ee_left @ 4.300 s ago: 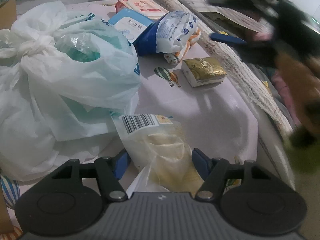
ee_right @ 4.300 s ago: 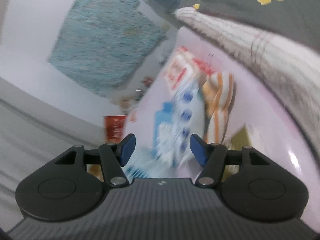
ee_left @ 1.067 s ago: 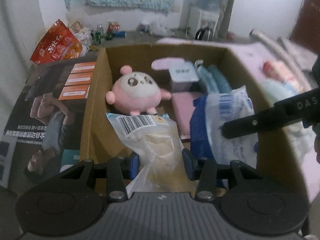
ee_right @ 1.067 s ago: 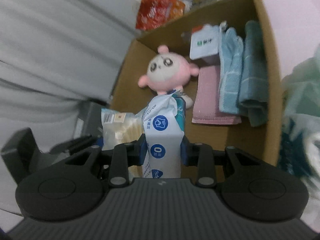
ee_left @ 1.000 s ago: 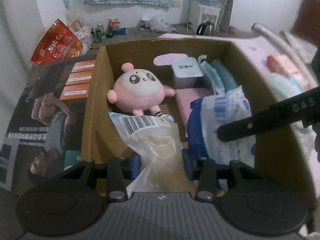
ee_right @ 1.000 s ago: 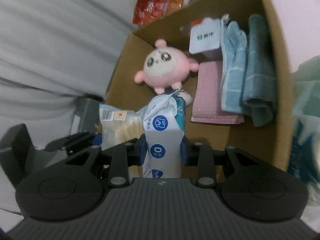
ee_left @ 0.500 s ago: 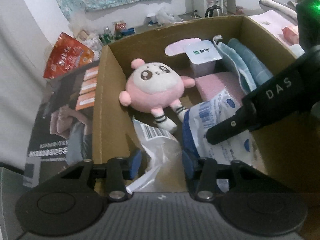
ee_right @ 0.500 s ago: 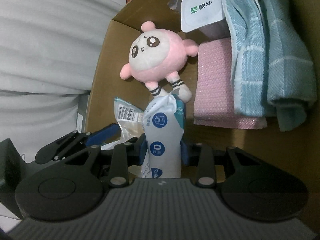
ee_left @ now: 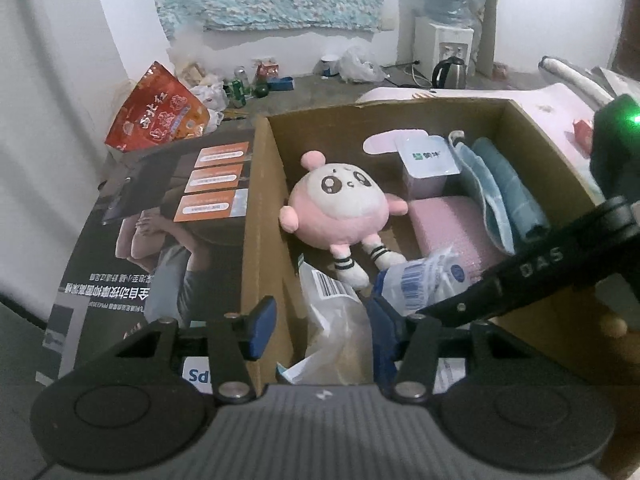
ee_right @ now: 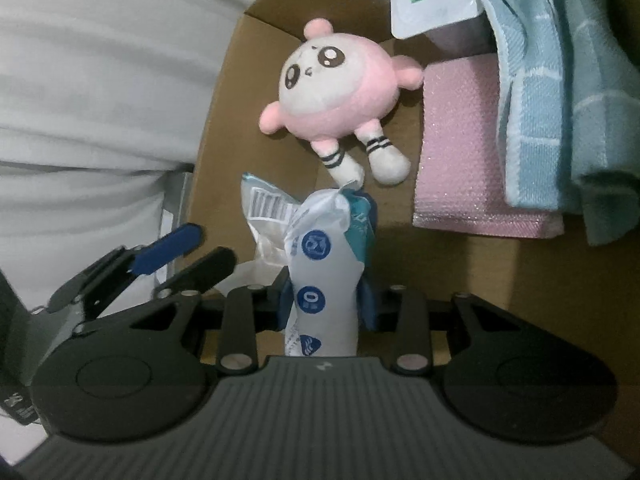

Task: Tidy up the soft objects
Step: 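Release the wet-wipe pack from the right tool while the left tool releases the bread bag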

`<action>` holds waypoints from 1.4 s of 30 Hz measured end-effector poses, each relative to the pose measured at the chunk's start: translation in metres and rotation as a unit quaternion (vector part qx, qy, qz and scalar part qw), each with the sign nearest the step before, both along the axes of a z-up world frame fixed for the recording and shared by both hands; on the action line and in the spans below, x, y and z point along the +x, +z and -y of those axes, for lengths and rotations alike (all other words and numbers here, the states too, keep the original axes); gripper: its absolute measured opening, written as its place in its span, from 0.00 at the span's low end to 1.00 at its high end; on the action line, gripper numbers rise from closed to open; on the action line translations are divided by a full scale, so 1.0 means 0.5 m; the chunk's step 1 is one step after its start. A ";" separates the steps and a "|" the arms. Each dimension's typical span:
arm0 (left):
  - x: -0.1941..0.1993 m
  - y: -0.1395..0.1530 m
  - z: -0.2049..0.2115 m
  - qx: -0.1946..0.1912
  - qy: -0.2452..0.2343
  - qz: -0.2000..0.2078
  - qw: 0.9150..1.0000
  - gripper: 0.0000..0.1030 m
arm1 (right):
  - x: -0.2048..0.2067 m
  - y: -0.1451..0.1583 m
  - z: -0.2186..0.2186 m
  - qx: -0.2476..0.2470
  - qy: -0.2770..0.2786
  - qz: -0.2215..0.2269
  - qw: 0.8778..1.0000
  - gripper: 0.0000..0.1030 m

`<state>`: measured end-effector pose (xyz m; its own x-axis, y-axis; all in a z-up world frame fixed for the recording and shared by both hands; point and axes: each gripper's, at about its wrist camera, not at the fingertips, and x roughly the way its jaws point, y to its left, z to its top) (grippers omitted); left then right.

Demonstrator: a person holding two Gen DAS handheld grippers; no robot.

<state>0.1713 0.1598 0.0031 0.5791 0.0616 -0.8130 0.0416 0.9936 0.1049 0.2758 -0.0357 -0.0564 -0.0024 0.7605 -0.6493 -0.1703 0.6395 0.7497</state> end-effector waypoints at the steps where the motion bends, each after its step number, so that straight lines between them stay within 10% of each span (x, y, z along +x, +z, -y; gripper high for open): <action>1: -0.002 0.001 0.001 0.000 0.001 0.000 1.000 0.52 | 0.002 -0.002 -0.001 -0.005 -0.001 -0.005 1.000 0.35; 11: -0.018 0.017 0.002 -0.005 0.007 0.014 1.000 0.58 | -0.014 0.069 0.019 -0.071 -0.016 0.069 0.995 0.56; 21: -0.027 0.022 0.000 -0.007 0.014 0.014 1.000 0.59 | -0.033 0.045 0.023 -0.119 -0.018 0.077 0.990 0.35; 29: -0.039 0.031 0.004 -0.007 0.021 0.016 1.000 0.63 | -0.034 0.033 0.025 -0.080 -0.034 0.058 0.994 0.36; 42: -0.109 0.103 0.047 -0.036 0.014 0.062 0.997 0.79 | -0.095 0.183 0.224 0.098 -0.102 0.120 0.983 0.45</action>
